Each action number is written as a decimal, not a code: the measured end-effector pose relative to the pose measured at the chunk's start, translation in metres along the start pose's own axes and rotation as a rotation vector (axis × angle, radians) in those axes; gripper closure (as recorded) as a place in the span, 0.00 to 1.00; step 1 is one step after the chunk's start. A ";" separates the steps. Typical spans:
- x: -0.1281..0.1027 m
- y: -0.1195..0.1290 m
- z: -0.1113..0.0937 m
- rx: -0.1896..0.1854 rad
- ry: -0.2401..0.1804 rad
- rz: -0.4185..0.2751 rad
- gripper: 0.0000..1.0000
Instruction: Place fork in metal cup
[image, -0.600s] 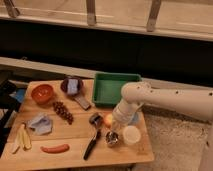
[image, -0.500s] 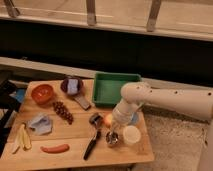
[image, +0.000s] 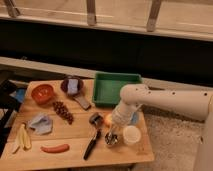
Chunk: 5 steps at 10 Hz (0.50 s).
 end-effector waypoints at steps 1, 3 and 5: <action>0.002 -0.002 0.002 0.002 0.011 0.004 1.00; 0.003 -0.002 0.007 0.007 0.026 0.006 0.91; 0.004 -0.001 0.007 0.008 0.032 0.006 0.74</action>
